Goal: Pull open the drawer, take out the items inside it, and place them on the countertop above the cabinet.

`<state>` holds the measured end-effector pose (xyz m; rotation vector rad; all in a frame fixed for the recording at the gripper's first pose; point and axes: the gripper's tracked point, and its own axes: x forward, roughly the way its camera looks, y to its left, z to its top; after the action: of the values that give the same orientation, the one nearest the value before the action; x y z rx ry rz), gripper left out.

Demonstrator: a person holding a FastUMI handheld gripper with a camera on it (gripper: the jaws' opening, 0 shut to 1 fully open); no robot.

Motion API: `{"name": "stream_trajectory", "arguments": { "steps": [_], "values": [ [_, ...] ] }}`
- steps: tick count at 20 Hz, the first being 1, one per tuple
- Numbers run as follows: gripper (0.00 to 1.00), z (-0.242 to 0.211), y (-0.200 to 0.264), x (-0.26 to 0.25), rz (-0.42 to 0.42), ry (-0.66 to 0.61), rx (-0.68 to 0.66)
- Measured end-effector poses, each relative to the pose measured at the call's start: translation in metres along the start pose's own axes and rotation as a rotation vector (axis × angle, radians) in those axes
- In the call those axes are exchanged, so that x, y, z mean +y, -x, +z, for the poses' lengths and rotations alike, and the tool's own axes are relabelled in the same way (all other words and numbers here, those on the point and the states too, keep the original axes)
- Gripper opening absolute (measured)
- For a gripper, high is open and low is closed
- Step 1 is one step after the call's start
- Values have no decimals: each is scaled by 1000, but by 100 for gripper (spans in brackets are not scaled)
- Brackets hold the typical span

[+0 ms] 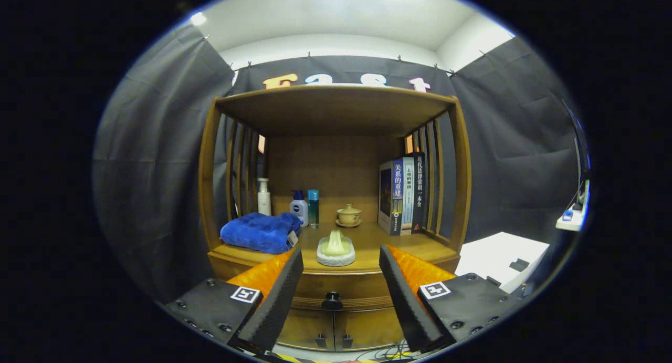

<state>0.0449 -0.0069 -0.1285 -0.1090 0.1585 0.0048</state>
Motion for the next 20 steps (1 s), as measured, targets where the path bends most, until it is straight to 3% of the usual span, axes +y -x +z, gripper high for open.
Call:
{"name": "stream_trajectory", "arguments": {
  "steps": [11, 20],
  "values": [
    [95, 66, 60, 5, 60, -18, -53],
    [95, 63, 62, 11, 85, -56, -44]
  ]
}}
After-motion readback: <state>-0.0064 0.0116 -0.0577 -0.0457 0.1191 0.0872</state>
